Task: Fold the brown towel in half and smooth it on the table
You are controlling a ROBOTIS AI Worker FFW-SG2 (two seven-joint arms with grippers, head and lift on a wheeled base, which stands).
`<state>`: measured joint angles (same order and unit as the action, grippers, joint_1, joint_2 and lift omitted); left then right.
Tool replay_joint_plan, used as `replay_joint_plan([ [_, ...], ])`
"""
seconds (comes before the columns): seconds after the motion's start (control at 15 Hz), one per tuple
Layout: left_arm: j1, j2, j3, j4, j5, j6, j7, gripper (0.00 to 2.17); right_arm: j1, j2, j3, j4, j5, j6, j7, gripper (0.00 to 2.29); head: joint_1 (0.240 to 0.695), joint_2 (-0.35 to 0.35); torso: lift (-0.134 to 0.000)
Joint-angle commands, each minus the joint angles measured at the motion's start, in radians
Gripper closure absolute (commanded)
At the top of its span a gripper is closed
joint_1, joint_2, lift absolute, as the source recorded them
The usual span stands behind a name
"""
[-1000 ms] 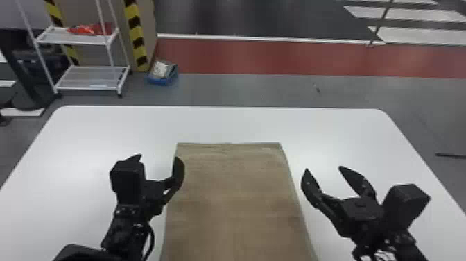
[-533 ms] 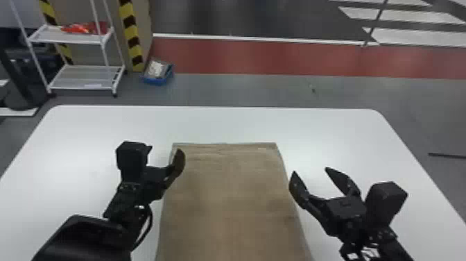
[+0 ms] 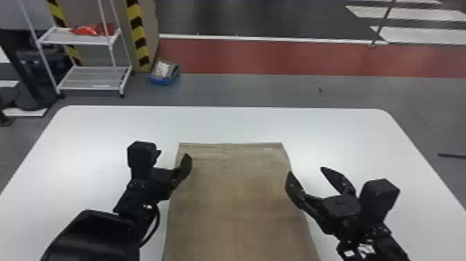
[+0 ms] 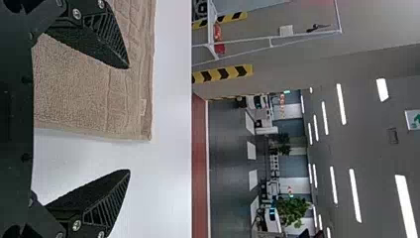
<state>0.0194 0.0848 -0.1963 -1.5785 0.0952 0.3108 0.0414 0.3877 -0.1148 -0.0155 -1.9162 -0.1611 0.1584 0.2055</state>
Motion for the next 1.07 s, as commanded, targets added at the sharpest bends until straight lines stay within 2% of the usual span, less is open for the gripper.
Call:
replay_joint_plan([
  [0.0, -0.021, -0.003, 0.0, 0.031, 0.003, 0.026, -0.008, 0.45, -0.009, -0.006, 0.008, 0.016, -0.003, -0.003, 0.0, 0.14, 0.695, -0.062, -0.121],
  [0.27, -0.022, -0.007, 0.0, 0.044, 0.003, 0.026, -0.024, 0.47, -0.012, -0.009, 0.009, 0.02, -0.006, 0.0, 0.0, 0.14, 0.695, -0.061, -0.121],
  [0.33, -0.022, -0.008, 0.0, 0.044, 0.004, 0.026, -0.023, 0.62, -0.012, -0.009, 0.009, 0.02, -0.006, 0.0, 0.0, 0.14, 0.695, -0.063, -0.121],
  [0.53, -0.018, -0.008, 0.002, 0.038, 0.004, 0.017, -0.02, 0.64, -0.012, -0.009, 0.008, 0.02, -0.006, 0.0, 0.0, 0.14, 0.695, -0.064, -0.121],
  [0.6, -0.016, -0.008, 0.0, 0.038, 0.004, 0.014, -0.02, 0.72, -0.012, -0.009, 0.008, 0.02, -0.006, 0.0, 0.0, 0.14, 0.695, -0.064, -0.121],
  [0.67, -0.016, -0.008, 0.0, 0.038, 0.004, 0.011, -0.017, 0.9, -0.012, -0.009, 0.008, 0.02, -0.006, 0.0, 0.0, 0.14, 0.695, -0.064, -0.121],
  [0.73, -0.016, -0.008, 0.0, 0.038, 0.003, 0.011, -0.017, 0.94, -0.012, -0.009, 0.008, 0.02, -0.006, 0.0, 0.0, 0.14, 0.695, -0.064, -0.121],
  [0.8, -0.016, -0.008, 0.0, 0.038, 0.003, 0.011, -0.017, 0.93, -0.012, -0.009, 0.008, 0.02, -0.006, 0.0, 0.0, 0.14, 0.695, -0.064, -0.121],
  [0.93, -0.013, -0.008, 0.0, 0.037, 0.004, 0.011, -0.015, 0.68, -0.012, -0.011, 0.008, 0.02, -0.006, 0.0, 0.0, 0.14, 0.695, -0.064, -0.121],
  [1.0, -0.013, -0.008, 0.0, 0.037, 0.004, 0.011, -0.015, 0.68, -0.012, -0.011, 0.008, 0.02, -0.006, 0.0, 0.0, 0.14, 0.695, -0.064, -0.121],
])
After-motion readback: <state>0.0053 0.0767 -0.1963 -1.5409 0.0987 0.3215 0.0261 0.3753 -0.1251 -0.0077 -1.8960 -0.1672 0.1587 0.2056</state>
